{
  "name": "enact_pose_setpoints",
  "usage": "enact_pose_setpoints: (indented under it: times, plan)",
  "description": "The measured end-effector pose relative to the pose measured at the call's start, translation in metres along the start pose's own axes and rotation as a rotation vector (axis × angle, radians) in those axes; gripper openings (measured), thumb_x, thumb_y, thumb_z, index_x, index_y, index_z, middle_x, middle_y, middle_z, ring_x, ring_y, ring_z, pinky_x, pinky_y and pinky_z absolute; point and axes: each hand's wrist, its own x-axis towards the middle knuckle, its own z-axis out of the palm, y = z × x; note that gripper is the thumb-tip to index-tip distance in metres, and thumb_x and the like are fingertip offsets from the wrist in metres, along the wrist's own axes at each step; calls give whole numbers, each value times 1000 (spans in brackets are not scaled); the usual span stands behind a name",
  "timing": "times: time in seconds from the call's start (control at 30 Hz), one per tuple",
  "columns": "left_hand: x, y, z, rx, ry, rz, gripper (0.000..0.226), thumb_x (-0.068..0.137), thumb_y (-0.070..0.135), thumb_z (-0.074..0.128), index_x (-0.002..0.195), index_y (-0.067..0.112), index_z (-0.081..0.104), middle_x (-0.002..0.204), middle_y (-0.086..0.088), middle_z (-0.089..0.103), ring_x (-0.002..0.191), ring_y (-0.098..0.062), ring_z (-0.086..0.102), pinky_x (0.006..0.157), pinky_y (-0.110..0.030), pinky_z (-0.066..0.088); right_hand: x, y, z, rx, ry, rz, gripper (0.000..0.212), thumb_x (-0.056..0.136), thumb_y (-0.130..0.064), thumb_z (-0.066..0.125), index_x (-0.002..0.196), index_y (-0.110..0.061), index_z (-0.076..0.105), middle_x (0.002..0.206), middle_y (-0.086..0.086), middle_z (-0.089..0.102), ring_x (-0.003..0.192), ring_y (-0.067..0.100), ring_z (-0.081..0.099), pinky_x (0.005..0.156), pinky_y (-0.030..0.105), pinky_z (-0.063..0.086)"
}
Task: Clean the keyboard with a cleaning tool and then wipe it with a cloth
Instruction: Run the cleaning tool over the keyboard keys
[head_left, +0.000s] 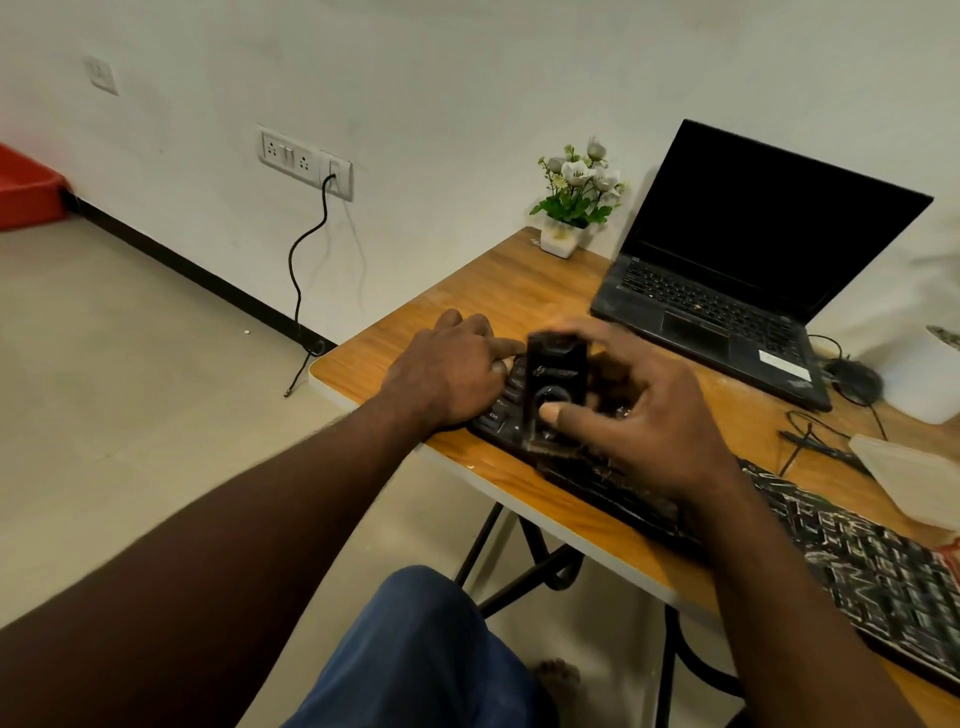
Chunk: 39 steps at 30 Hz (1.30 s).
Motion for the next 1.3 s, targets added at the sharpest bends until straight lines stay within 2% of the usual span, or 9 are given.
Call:
enact_pose_setpoints:
  times: [0.13, 0.27, 0.47, 0.6, 0.73, 0.87, 1.0, 1.1, 1.3]
  plan:
    - [2, -2, 4, -5, -12, 14, 46, 107, 40, 31, 152, 48, 41, 136, 2, 52, 119, -20, 39, 98, -48, 43, 0, 29, -37, -47, 241, 205, 73, 84, -26, 83, 144, -47, 48, 120, -2, 68, 98, 14, 72, 79, 39, 64]
    - [2, -3, 4, -20, -19, 42, 45, 108, 39, 31, 151, 48, 42, 134, 3, 52, 116, -17, 39, 97, -46, 42, 9, 41, -48, -145, 176, 334, 76, 84, -25, 84, 146, -40, 44, 108, -9, 68, 90, 10, 71, 71, 29, 58]
    - [2, 0, 5, -14, -10, 38, 44, 108, 38, 33, 149, 47, 45, 133, 4, 53, 120, -19, 39, 98, -47, 42, 16, 40, -42, -88, -28, 298, 49, 81, -25, 86, 121, -32, 59, 108, -4, 72, 88, 12, 73, 79, 36, 64]
    - [2, -2, 5, -13, -9, 36, 44, 108, 38, 33, 150, 47, 45, 133, 4, 53, 118, -18, 39, 98, -47, 42, 28, 42, -42, -337, 52, 255, 51, 82, -26, 86, 121, -29, 55, 113, -7, 71, 86, 3, 71, 72, 25, 59]
    - [3, -2, 6, -6, -7, 38, 44, 108, 39, 32, 150, 47, 45, 133, 4, 53, 118, -18, 40, 99, -48, 43, 34, 41, -44, -298, -31, 234, 47, 80, -23, 87, 116, -28, 57, 106, -10, 71, 82, 1, 70, 68, 17, 53]
    - [4, -2, 6, -9, -9, 41, 44, 108, 39, 32, 150, 47, 45, 132, 4, 53, 118, -18, 40, 98, -47, 43, 45, 40, -37, -492, 26, 193, 51, 80, -25, 87, 118, -26, 54, 112, -3, 70, 90, 11, 68, 70, 23, 51]
    - [3, -3, 7, 1, -1, 31, 45, 107, 39, 34, 150, 44, 44, 132, 4, 52, 118, -19, 40, 98, -46, 43, 53, 30, -16, -333, -6, 147, 50, 81, -24, 87, 116, -23, 52, 106, -9, 67, 90, 3, 68, 67, 14, 53]
    - [4, -2, 7, 2, -6, 30, 46, 107, 38, 34, 151, 42, 44, 132, 3, 52, 119, -19, 40, 98, -46, 43, 50, 26, -8, -367, -32, 80, 54, 80, -26, 88, 119, -27, 51, 108, -8, 68, 90, 2, 65, 71, 17, 52]
    - [5, -4, 8, -16, -5, 34, 45, 107, 39, 32, 149, 46, 45, 132, 3, 53, 118, -20, 40, 99, -48, 43, 17, 37, -62, -514, -111, 181, 54, 78, -24, 89, 113, -35, 49, 111, -7, 67, 88, 2, 65, 70, 21, 54]
